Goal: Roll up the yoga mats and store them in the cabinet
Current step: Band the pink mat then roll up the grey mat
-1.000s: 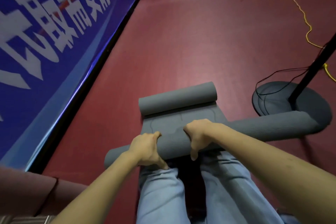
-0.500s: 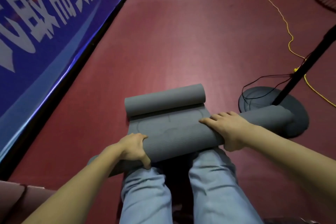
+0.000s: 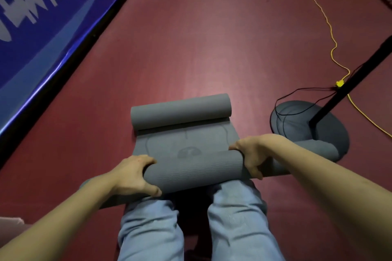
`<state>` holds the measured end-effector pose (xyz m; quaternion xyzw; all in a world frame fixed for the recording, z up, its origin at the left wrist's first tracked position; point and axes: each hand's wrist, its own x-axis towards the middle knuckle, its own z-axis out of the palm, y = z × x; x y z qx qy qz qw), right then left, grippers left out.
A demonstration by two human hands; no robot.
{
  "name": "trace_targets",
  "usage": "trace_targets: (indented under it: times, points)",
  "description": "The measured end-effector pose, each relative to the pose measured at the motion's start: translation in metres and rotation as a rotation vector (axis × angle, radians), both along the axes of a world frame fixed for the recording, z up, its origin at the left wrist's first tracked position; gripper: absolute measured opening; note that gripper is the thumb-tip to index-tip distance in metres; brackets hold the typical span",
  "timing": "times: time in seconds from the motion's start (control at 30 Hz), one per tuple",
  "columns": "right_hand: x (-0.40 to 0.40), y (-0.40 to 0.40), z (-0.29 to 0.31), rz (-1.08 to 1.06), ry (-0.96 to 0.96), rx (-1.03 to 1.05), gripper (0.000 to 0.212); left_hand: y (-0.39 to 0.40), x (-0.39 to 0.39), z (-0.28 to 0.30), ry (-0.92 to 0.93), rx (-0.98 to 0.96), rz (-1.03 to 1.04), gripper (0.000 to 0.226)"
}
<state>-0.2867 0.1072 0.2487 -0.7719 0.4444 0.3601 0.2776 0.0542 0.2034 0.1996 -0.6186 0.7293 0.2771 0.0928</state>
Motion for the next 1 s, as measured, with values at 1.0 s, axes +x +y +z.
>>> trace_targets:
  times: [1.0]
  points:
    - [-0.067, 0.195, 0.034, 0.150, -0.279, -0.623, 0.091, 0.149, -0.050, 0.081, -0.230, -0.164, -0.091, 0.077]
